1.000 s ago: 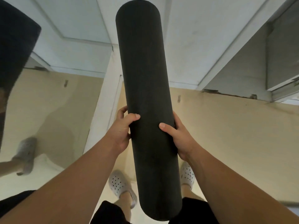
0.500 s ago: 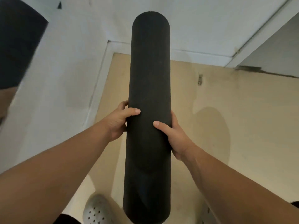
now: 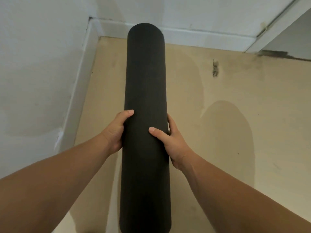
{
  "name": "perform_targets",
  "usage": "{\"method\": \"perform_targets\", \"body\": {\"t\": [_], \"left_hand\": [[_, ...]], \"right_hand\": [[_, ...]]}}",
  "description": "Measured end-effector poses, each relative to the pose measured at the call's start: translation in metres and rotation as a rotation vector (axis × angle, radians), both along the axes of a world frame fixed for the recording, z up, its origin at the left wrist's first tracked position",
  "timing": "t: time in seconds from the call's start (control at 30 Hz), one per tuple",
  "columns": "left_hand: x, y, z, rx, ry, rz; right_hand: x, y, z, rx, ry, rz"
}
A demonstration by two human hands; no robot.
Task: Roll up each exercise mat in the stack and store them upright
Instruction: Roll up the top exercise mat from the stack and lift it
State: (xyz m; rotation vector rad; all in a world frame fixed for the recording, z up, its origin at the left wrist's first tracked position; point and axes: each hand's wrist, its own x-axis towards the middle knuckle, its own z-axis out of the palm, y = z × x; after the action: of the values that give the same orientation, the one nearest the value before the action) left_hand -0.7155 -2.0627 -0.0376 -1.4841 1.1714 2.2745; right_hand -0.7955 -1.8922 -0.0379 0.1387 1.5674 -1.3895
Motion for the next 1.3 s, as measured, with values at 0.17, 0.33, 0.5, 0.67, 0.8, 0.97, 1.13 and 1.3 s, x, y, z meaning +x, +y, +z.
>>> {"method": "perform_targets", "body": {"t": [0.17, 0.33, 0.5, 0.67, 0.8, 0.97, 1.13, 1.3], "left_hand": [[0.01, -0.031, -0.008, -0.085, -0.072, -0.011], [0.013, -0.048, -0.008, -0.391, -0.088, 0.029], [0.025, -0.046, -0.005, -0.619, -0.146, -0.014], [0.041, -0.052, 0.005, -0.72, -0.121, -0.172], [0.047, -0.06, 0.017, -0.884, -0.139, -0.237], [0.055, -0.074, 0.03, -1.201, -0.285, -0.383], [0.062, -0.094, 0.03, -0.979, -0.23, -0.444], [0.06, -0.097, 0.03, -0.969, -0.253, -0.479]], "right_hand": [[0.015, -0.036, -0.014, 0.06, 0.051, 0.02], [0.025, -0.053, -0.018, 0.157, 0.134, 0.056], [0.031, -0.059, -0.02, 0.151, 0.039, 0.096], [0.043, -0.076, -0.016, 0.117, 0.075, 0.026], [0.049, -0.108, -0.013, 0.078, 0.11, 0.021], [0.057, -0.176, -0.018, 0.108, 0.138, 0.055], [0.047, -0.214, -0.022, 0.091, 0.078, 0.109], [0.042, -0.212, -0.009, 0.122, 0.04, 0.173]]}}
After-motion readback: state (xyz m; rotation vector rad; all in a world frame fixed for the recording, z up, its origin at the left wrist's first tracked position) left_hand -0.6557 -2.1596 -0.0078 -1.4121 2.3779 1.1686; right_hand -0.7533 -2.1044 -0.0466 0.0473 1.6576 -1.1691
